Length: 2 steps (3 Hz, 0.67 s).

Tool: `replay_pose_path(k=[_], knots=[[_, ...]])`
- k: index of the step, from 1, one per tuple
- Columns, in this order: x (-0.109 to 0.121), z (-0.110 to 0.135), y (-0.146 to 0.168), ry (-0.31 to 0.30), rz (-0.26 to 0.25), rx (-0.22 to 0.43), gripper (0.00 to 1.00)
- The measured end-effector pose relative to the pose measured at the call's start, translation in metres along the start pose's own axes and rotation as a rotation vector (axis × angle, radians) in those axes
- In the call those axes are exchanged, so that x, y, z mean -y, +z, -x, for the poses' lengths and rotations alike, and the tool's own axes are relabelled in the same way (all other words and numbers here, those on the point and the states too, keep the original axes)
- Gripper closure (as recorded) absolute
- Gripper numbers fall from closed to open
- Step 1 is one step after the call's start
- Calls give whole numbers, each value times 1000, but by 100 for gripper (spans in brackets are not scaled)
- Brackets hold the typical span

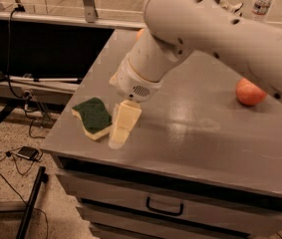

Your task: Pick sponge

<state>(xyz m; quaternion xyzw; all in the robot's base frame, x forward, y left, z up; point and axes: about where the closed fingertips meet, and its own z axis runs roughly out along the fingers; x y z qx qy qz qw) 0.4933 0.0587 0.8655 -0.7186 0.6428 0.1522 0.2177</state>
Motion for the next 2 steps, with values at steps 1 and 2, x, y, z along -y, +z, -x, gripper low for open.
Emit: replay_pose_path(k=[1,2], knots=[[4,5,21,6,40,22,0],[4,17,36,0,82,58,18]])
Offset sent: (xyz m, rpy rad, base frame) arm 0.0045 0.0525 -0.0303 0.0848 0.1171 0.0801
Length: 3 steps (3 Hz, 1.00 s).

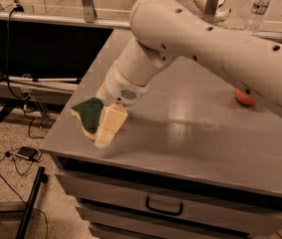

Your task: Pick sponge

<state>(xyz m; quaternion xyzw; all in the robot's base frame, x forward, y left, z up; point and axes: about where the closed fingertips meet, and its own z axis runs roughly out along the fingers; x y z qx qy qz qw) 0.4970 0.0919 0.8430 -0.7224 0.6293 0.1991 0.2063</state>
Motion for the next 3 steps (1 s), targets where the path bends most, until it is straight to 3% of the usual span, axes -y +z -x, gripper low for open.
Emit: replay_pose_path(k=[1,2,3], knots=[[-5,18,11,5,70,25,49],[-8,25,15,14,112,44,72],[-6,25,7,50,160,116,95]])
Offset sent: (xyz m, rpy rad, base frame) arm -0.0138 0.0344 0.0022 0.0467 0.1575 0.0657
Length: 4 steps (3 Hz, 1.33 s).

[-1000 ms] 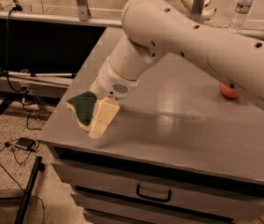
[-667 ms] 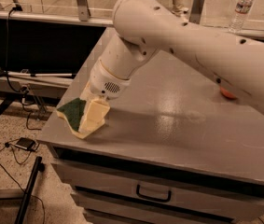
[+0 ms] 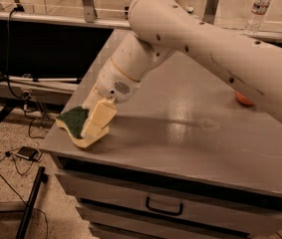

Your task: Pick sponge

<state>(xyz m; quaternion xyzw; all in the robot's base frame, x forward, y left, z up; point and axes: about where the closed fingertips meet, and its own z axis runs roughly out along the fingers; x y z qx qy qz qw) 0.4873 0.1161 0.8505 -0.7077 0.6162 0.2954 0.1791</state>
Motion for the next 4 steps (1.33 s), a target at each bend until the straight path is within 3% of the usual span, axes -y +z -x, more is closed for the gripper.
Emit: replay_pose_path(k=[1,2,3,4], knots=[[2,0,-11,26,21,74,100],[1,-1,-23,24,7,128,100],[-3,6,-57,-28,-75,191,100],[-3,6,-57,-28,-75,191,100]])
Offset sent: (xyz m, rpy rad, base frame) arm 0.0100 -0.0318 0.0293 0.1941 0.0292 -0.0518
